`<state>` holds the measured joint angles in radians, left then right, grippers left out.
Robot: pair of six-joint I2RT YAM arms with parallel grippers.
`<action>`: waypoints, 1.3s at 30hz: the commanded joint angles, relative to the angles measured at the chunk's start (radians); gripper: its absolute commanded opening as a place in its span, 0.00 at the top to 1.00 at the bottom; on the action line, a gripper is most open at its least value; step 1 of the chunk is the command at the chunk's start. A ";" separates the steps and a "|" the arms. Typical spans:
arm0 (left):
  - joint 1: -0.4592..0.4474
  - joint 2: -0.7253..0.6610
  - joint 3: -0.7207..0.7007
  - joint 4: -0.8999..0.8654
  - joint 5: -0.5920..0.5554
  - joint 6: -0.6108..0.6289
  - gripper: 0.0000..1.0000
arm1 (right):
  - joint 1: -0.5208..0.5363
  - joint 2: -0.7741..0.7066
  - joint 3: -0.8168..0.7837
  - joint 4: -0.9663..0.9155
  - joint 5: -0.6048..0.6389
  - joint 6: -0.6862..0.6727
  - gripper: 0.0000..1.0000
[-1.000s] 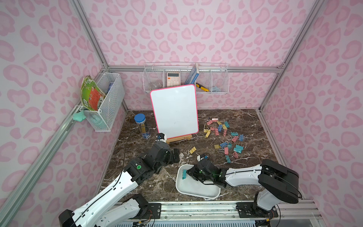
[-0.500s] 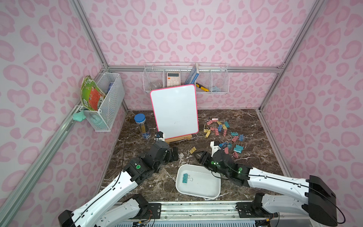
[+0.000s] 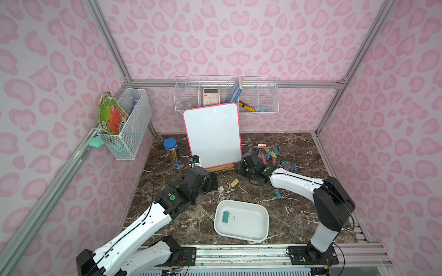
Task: Put the binder clips in the storage box
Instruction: Pick up the binder clip at the center of the board.
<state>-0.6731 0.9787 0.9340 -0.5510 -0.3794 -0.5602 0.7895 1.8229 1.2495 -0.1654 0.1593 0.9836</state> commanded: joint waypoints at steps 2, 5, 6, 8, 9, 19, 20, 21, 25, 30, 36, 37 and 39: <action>0.009 -0.003 0.000 -0.021 -0.010 0.002 0.02 | 0.045 0.105 0.133 -0.124 0.123 -0.053 0.38; 0.010 -0.007 -0.004 -0.024 -0.006 0.000 0.02 | 0.055 0.192 0.235 -0.211 0.164 -0.052 0.41; 0.010 -0.007 -0.004 -0.026 -0.004 -0.001 0.02 | 0.060 0.217 0.259 -0.231 0.185 -0.052 0.44; 0.011 -0.007 -0.004 -0.027 -0.003 -0.001 0.02 | 0.066 0.264 0.312 -0.291 0.213 -0.030 0.49; 0.012 -0.005 -0.006 -0.026 -0.003 -0.003 0.02 | 0.068 0.290 0.343 -0.325 0.220 -0.025 0.51; 0.012 0.019 -0.003 -0.021 0.004 -0.009 0.02 | 0.104 0.352 0.419 -0.410 0.236 -0.020 0.64; 0.012 0.020 -0.003 -0.020 0.006 -0.010 0.02 | 0.103 0.351 0.414 -0.407 0.231 -0.020 0.65; 0.012 0.021 -0.001 -0.020 0.007 -0.010 0.02 | 0.104 0.351 0.406 -0.404 0.228 -0.016 0.67; 0.011 0.012 -0.005 -0.021 0.008 -0.013 0.03 | 0.103 0.331 0.367 -0.373 0.217 -0.006 0.76; 0.013 -0.002 -0.011 -0.021 0.002 -0.019 0.03 | 0.101 0.258 0.301 -0.324 0.226 0.006 0.94; 0.013 -0.005 -0.007 -0.018 0.001 -0.024 0.03 | 0.098 0.081 0.173 -0.259 0.225 0.018 1.00; 0.012 -0.006 -0.006 -0.018 0.000 -0.026 0.03 | 0.097 0.033 0.137 -0.242 0.214 0.028 1.00; 0.013 -0.003 -0.004 -0.018 0.001 -0.031 0.03 | 0.102 -0.070 0.031 -0.180 0.181 0.038 1.00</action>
<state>-0.6621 0.9749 0.9241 -0.5732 -0.3752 -0.5804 0.8883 1.8404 1.3563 -0.4225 0.3721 0.9958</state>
